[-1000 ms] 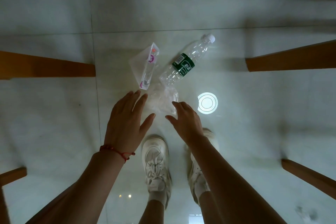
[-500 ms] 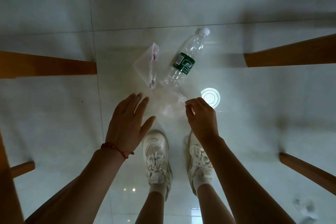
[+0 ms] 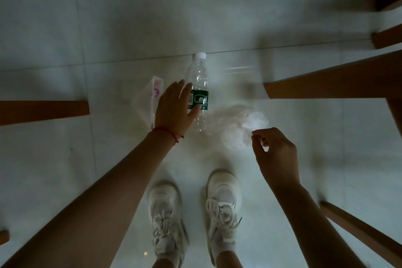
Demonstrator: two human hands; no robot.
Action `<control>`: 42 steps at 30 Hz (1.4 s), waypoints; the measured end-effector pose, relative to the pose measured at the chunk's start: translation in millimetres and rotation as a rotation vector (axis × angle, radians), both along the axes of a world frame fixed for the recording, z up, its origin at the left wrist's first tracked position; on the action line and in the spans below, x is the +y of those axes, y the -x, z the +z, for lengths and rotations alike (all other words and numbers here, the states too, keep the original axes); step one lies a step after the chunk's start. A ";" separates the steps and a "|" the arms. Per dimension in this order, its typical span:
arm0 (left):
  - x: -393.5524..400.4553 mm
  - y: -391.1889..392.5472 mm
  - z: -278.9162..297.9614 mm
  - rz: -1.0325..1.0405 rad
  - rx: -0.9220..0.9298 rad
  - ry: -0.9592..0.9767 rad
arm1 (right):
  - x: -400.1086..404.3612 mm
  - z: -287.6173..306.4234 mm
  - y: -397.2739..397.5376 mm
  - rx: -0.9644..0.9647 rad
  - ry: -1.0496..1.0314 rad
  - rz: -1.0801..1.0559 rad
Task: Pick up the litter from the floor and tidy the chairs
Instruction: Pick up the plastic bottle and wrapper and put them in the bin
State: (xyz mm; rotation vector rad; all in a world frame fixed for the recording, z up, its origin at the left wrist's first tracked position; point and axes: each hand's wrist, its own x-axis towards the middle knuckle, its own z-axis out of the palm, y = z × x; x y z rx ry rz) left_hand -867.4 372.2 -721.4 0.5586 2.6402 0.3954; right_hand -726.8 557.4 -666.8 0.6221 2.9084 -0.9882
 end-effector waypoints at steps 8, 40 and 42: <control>37.3 15.5 -63.6 0.226 -0.127 0.050 | 17.4 -28.7 -1.0 0.096 -0.045 -0.024; -72.4 -73.0 320.4 0.170 -0.013 -0.211 | -48.2 251.9 -7.4 0.050 -0.004 0.091; -80.0 -73.6 357.4 0.198 0.013 -0.211 | -52.5 289.5 -3.9 0.073 -0.018 0.136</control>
